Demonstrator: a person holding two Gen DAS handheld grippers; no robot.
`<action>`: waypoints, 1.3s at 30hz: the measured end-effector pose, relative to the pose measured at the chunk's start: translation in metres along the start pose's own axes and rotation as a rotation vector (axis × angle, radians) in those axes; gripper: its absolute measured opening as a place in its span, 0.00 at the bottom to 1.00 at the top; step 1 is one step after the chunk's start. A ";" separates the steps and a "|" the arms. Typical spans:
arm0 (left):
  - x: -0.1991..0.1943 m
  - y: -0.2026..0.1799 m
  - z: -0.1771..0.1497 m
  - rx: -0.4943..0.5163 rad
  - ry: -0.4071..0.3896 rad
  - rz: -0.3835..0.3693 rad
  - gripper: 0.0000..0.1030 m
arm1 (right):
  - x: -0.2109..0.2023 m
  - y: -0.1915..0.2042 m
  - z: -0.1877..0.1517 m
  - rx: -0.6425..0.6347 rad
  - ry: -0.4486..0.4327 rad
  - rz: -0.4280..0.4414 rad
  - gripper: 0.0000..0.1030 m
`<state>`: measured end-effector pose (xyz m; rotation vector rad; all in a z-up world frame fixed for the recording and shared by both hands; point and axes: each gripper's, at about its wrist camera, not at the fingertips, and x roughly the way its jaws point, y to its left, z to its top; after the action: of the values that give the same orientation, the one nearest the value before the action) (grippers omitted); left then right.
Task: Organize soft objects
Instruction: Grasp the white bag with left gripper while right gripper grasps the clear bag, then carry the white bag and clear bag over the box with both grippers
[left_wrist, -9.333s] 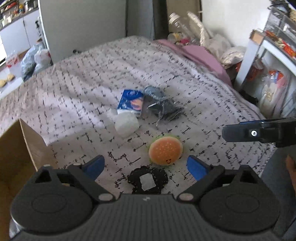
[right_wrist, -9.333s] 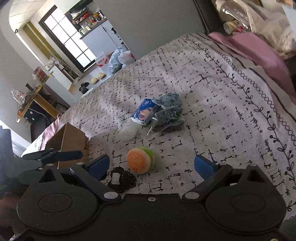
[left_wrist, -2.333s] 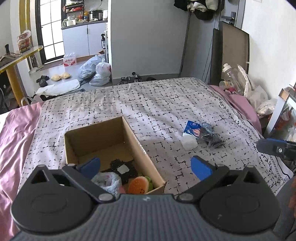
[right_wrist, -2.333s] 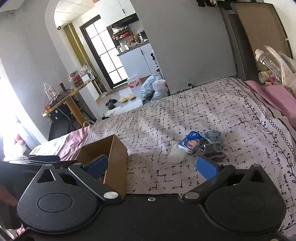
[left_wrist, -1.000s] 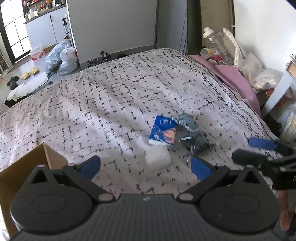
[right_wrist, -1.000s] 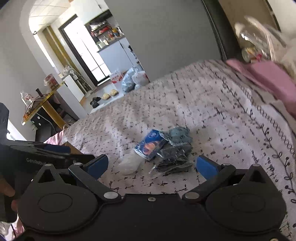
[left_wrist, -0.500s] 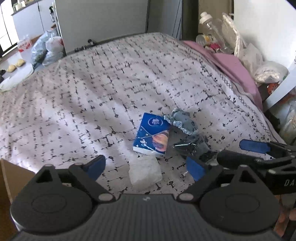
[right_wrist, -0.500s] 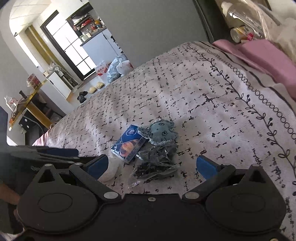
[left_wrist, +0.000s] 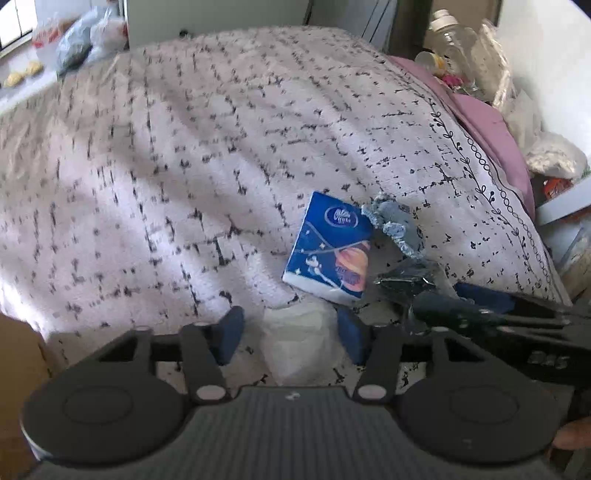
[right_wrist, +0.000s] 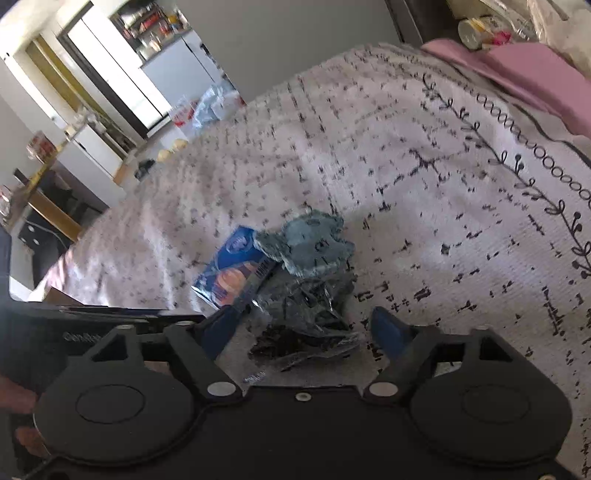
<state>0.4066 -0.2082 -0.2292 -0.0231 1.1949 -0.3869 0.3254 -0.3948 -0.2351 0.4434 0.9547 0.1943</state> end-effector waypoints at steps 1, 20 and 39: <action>0.002 0.001 0.000 -0.008 0.010 -0.010 0.46 | 0.002 0.001 0.000 -0.008 0.006 -0.012 0.59; -0.053 -0.014 -0.012 0.059 -0.125 -0.028 0.40 | -0.055 0.028 -0.011 -0.045 -0.100 -0.057 0.52; -0.157 0.004 -0.060 0.054 -0.296 0.007 0.40 | -0.122 0.085 -0.031 -0.108 -0.220 -0.026 0.51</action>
<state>0.3046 -0.1455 -0.1110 -0.0283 0.8920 -0.3947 0.2334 -0.3531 -0.1212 0.3446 0.7304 0.1687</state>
